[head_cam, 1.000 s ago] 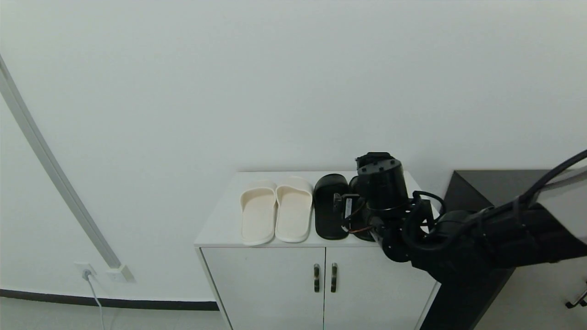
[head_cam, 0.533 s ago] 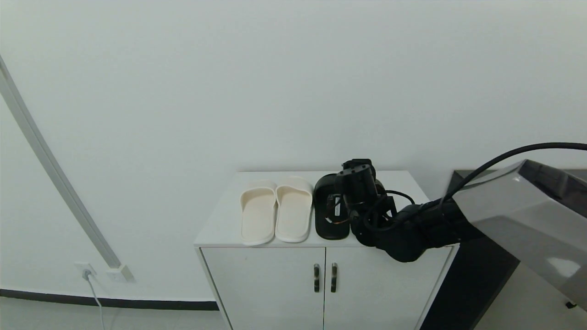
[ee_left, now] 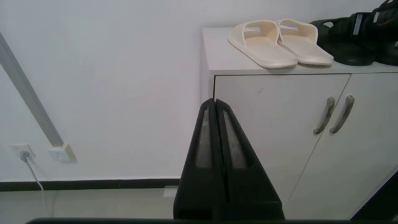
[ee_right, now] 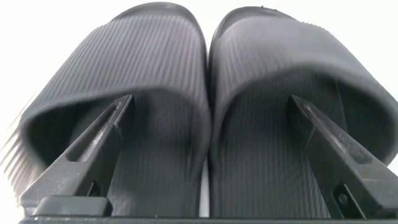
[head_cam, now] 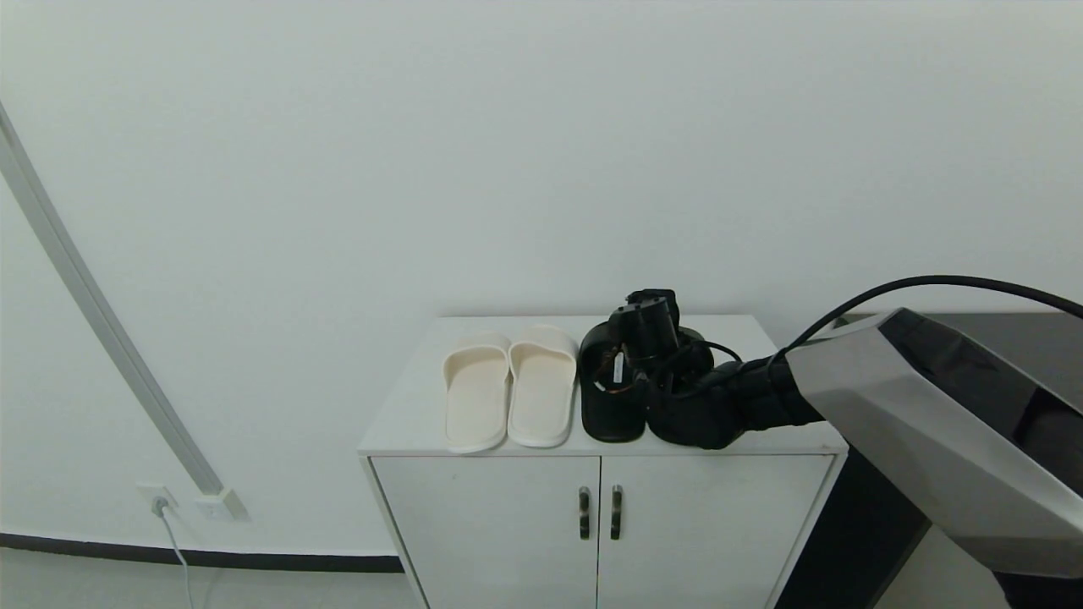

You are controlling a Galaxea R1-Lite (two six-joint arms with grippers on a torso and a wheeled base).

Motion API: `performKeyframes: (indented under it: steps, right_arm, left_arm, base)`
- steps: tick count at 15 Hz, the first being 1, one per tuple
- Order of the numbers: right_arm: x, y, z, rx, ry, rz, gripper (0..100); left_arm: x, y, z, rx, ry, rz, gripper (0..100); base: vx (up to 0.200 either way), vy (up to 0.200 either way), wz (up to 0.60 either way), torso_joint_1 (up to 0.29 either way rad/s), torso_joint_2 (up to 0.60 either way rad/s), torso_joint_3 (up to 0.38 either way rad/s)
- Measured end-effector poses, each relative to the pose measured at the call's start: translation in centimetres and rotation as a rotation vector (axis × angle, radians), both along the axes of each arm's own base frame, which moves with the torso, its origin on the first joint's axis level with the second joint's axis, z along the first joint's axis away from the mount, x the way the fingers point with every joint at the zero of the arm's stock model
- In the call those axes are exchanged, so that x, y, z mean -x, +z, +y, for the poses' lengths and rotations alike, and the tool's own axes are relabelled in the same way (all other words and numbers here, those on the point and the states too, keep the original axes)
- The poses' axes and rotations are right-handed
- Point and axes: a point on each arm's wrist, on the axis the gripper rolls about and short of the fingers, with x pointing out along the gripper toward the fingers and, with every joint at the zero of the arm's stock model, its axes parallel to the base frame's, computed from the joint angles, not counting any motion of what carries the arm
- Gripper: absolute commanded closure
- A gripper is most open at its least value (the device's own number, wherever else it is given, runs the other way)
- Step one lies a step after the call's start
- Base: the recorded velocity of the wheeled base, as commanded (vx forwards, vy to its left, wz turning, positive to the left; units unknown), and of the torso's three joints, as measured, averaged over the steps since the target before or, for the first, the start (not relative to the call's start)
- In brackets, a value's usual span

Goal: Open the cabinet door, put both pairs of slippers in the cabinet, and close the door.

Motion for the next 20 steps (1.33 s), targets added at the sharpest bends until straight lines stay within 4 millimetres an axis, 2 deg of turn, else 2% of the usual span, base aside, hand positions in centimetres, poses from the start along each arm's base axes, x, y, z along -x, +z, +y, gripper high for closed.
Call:
performKeyframes:
  steps: [2,3,14,17,20]
  right_arm:
    - [-0.4,-0.2,-0.1,0.003,-0.006,0.0,0]
    - [-0.5,-0.3,-0.2,0.008,-0.007,0.001,100]
    - [0.0,-0.2,-0.6,0.021,-0.013,0.008,100]
    - [2.0,0.8,-1.8,0.034,0.028,0.011,100]
    - [5.7,1.8,-3.8,0.046,0.167,0.0,100]
  left_arm:
    - [0.0,0.0,0.0,0.0,0.0,0.0,100]
    - [0.0,0.0,0.0,0.0,0.0,0.0,100]
    - [0.0,0.0,0.0,0.001,0.001,0.0,100]
    - [0.0,0.0,0.0,0.001,0.001,0.0,100]
    - [0.0,0.0,0.0,0.0,0.001,0.0,100]
  base:
    - [0.0,0.0,0.0,0.0,0.0,0.0]
    - [0.0,0.0,0.0,0.0,0.0,0.0]
    - [0.0,0.0,0.0,0.0,0.0,0.0]
    - [0.0,0.0,0.0,0.0,0.0,0.0]
    - [0.0,0.0,0.0,0.0,0.0,0.0]
